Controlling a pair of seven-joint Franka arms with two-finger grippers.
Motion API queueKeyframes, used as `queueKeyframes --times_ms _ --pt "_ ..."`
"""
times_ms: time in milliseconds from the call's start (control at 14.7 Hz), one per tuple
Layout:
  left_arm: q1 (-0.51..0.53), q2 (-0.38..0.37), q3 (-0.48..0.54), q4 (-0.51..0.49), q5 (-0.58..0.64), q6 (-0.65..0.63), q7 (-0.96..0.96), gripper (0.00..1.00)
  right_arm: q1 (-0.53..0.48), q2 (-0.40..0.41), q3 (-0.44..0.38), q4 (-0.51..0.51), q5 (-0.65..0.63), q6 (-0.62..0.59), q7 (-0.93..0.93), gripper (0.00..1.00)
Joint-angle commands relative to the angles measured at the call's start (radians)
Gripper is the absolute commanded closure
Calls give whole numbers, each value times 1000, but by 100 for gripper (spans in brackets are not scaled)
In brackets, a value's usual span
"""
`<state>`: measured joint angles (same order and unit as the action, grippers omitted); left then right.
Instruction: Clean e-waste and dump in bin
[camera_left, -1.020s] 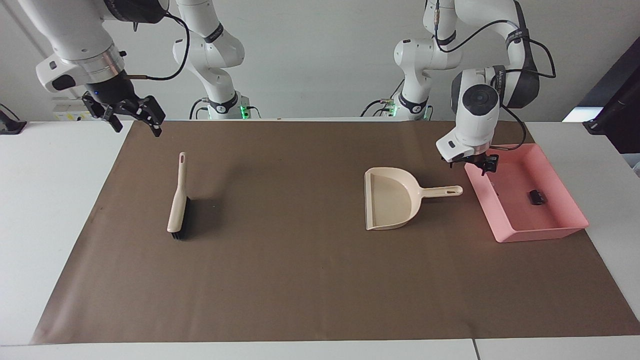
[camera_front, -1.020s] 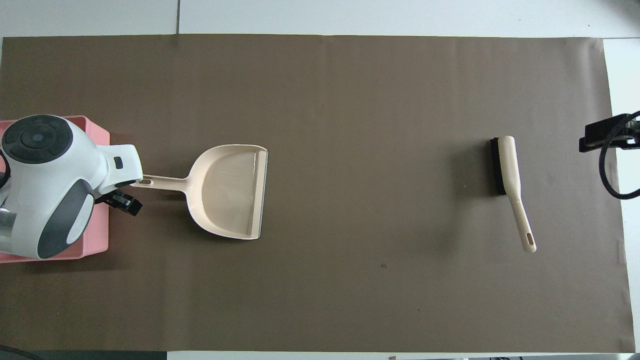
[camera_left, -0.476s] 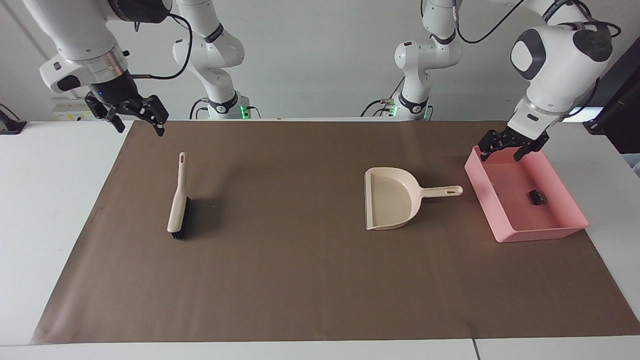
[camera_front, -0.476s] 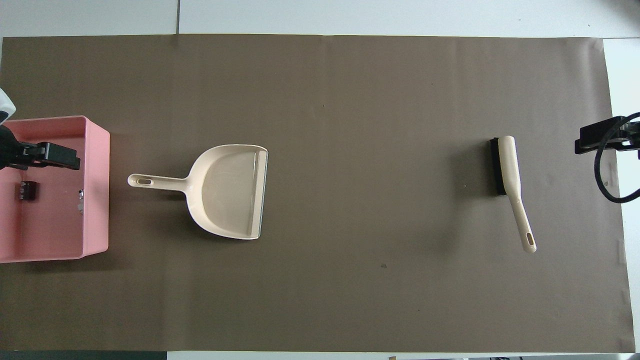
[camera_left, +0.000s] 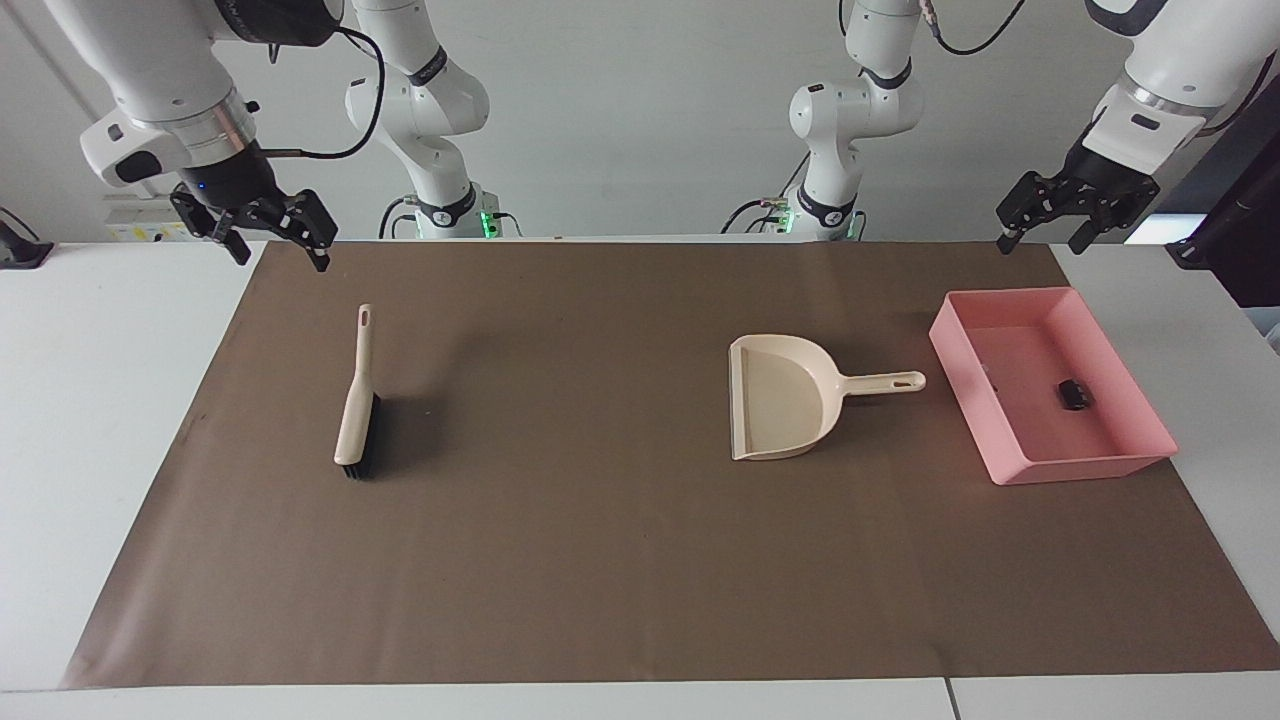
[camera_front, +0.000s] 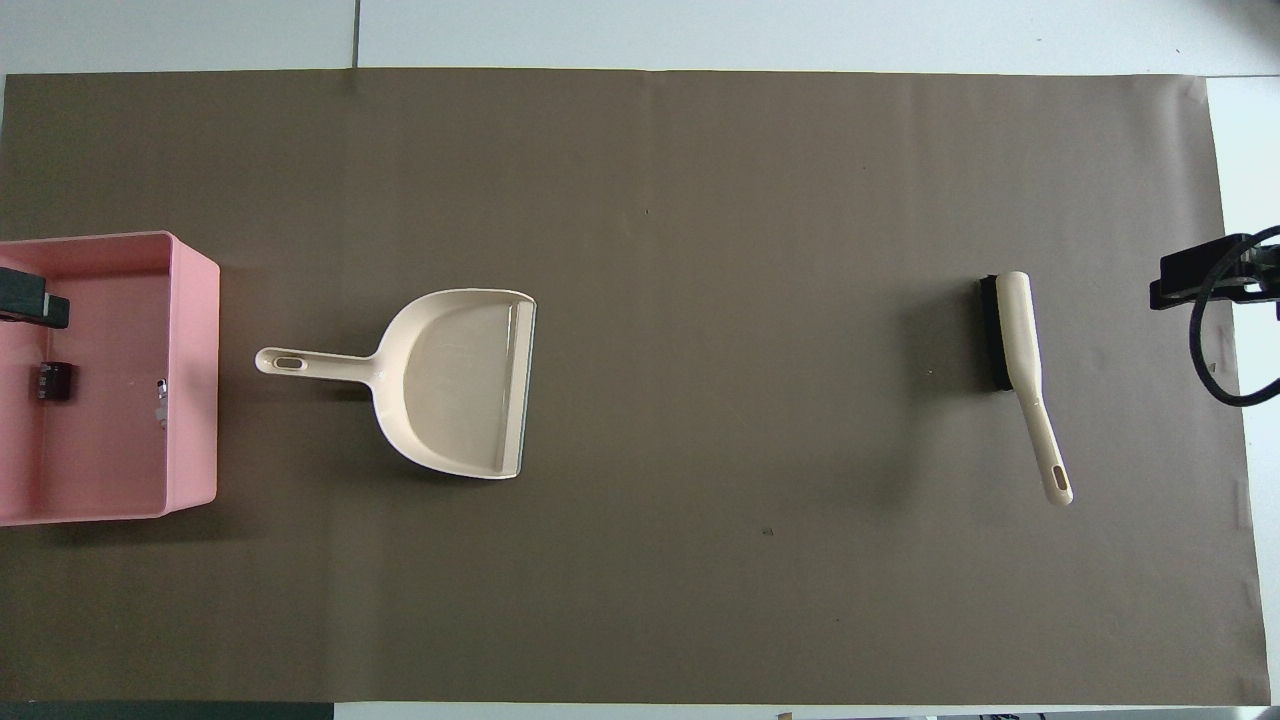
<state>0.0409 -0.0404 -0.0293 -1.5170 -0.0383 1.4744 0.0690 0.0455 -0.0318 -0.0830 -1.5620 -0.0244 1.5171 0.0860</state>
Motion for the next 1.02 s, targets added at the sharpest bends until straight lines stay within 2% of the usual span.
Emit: queueKeyframes --times_ms 0,612,748,952 --pt "8 30 -4 43 -15 -40 2 2 -1 -17 -3 -15 3 -3 -19 0" --pt "1 17 3 15 -15 -55 38 2 -1 -17 -3 -15 1 -8 -19 0" --pt "-77 11 92 12 -15 -55 38 2 -1 -17 -3 -15 3 -8 -19 0" --pt "-87 13 111 6 -11 -55 37 2 -1 -17 -4 -15 1 -8 -19 0"
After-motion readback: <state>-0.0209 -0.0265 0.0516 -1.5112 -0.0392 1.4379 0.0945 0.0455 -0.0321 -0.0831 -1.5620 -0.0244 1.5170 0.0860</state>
